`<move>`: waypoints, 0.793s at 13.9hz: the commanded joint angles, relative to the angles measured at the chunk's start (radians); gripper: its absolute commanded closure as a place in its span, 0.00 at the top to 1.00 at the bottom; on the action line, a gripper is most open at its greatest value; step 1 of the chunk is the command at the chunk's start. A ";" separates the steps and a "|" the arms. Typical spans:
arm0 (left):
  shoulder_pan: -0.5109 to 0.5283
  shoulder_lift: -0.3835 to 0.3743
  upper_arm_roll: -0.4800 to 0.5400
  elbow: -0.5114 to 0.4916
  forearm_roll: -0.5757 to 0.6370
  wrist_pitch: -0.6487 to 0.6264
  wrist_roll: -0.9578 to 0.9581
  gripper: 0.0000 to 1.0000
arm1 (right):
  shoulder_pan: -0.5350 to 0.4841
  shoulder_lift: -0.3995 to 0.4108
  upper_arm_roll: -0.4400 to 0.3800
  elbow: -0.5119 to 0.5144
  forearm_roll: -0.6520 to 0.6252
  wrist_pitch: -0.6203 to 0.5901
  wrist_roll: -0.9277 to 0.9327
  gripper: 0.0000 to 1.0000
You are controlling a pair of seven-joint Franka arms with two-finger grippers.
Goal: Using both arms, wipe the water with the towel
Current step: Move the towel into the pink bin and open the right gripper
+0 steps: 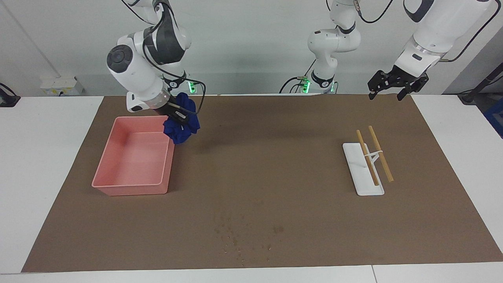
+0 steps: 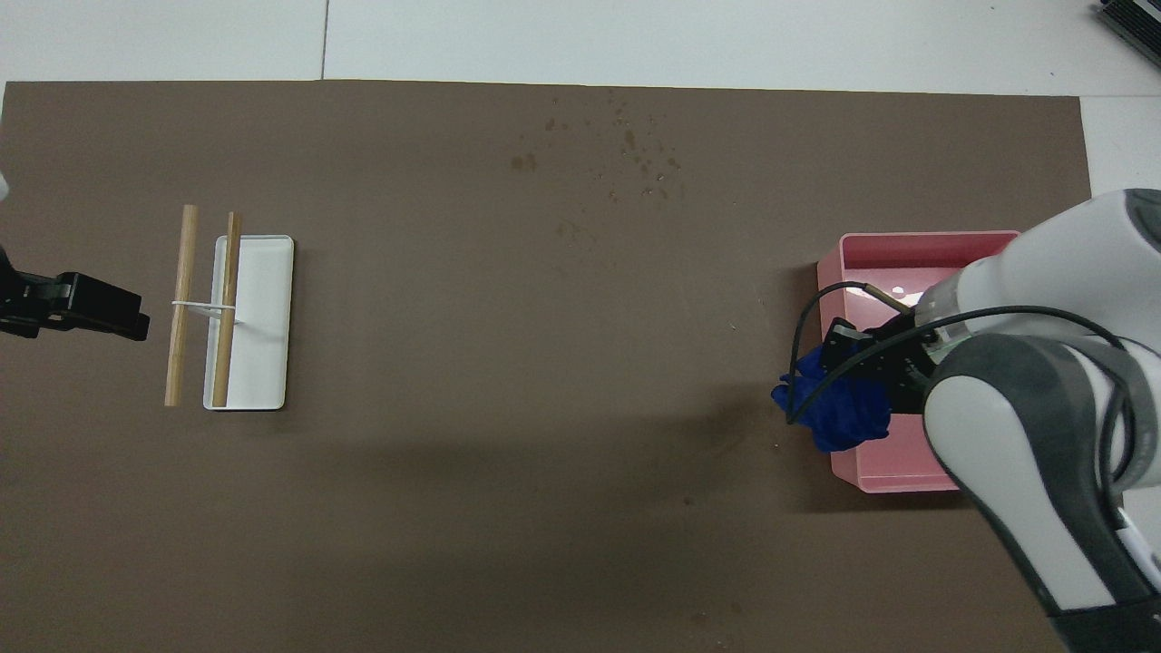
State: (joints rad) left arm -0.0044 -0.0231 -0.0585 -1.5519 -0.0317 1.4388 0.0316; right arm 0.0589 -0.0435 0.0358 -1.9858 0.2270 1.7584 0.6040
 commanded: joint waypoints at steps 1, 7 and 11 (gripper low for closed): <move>0.004 -0.029 -0.001 -0.030 0.012 -0.003 0.008 1.00 | -0.034 0.002 0.009 0.009 -0.075 -0.013 -0.084 0.00; 0.004 -0.028 -0.001 -0.031 0.012 -0.003 0.008 1.00 | -0.203 0.054 0.009 -0.062 -0.186 0.145 -0.465 0.00; 0.004 -0.029 -0.001 -0.030 0.012 -0.003 0.008 1.00 | -0.206 0.123 0.010 -0.123 -0.213 0.278 -0.530 0.00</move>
State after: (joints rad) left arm -0.0044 -0.0233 -0.0584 -1.5521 -0.0317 1.4388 0.0316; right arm -0.1578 0.0684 0.0297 -2.0747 0.0474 1.9770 0.0851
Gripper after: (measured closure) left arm 0.000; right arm 0.789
